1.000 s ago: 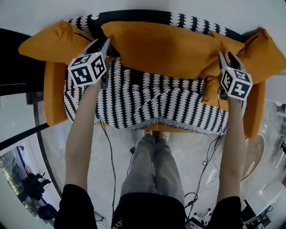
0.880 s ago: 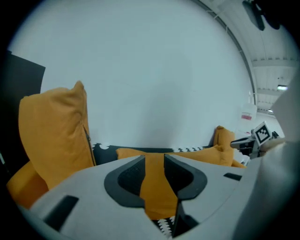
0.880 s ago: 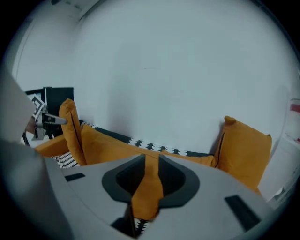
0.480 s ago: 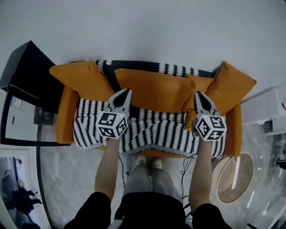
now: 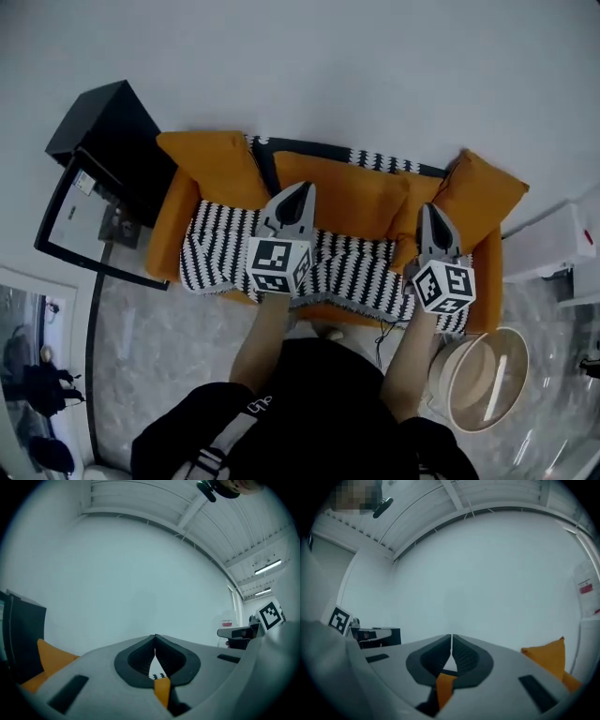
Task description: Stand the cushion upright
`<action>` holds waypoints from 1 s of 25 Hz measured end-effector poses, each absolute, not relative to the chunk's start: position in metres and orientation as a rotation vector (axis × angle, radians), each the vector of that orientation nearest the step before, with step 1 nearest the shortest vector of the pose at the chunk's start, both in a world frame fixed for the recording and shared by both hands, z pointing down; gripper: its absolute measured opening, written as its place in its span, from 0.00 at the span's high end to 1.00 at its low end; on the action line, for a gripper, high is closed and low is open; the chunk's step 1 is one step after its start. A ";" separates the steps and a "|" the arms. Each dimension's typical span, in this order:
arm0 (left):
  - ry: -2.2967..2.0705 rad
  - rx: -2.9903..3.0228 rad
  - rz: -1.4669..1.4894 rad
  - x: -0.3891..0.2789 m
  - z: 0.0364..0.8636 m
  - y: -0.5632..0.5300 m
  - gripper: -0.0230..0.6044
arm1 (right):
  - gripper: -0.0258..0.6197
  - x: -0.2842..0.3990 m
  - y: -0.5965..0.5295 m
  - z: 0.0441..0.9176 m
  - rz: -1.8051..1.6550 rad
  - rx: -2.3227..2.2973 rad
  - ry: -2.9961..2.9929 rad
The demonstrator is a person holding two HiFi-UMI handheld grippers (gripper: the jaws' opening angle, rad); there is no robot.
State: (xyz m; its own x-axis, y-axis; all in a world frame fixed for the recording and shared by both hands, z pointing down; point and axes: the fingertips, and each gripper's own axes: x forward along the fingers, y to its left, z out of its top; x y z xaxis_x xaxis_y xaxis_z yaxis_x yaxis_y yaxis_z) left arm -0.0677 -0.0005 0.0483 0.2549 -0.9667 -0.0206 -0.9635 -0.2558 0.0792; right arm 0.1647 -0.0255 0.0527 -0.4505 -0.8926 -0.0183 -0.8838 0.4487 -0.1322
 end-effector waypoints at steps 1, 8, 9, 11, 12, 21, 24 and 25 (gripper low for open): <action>-1.898 2.459 -0.091 -0.063 0.043 0.005 0.95 | 0.94 0.165 -0.022 0.053 -0.194 -1.595 2.567; -1.898 2.440 -0.040 -0.039 0.038 0.010 0.95 | 0.94 0.130 -0.021 0.045 -0.164 -1.533 2.647; -1.900 2.451 -0.034 -0.037 0.035 0.008 0.95 | 0.94 0.126 -0.023 0.042 -0.145 -1.525 2.659; -1.906 2.461 -0.031 -0.034 0.032 0.006 0.95 | 0.94 0.120 -0.025 0.041 -0.123 -1.516 2.682; -1.912 2.462 -0.031 -0.035 0.030 0.005 0.95 | 0.94 0.118 -0.027 0.041 -0.121 -1.508 2.688; -1.932 2.457 -0.033 -0.037 0.027 -0.010 0.95 | 0.94 0.113 -0.039 0.035 -0.056 -1.495 2.716; -1.923 2.462 -0.039 -0.035 0.027 -0.014 0.95 | 0.94 0.115 -0.042 0.036 -0.053 -1.493 2.720; -1.920 2.461 -0.044 -0.034 0.028 -0.015 0.95 | 0.94 0.116 -0.043 0.036 -0.054 -1.492 2.721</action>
State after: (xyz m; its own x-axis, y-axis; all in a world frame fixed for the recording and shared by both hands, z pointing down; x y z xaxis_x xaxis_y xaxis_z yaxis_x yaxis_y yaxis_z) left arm -0.0341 -0.0153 0.0280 0.2433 -0.9699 -0.0099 -0.9694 -0.2435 0.0328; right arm 0.1159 -0.0429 0.0364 -0.5374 -0.8432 -0.0170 -0.8418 0.5375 -0.0488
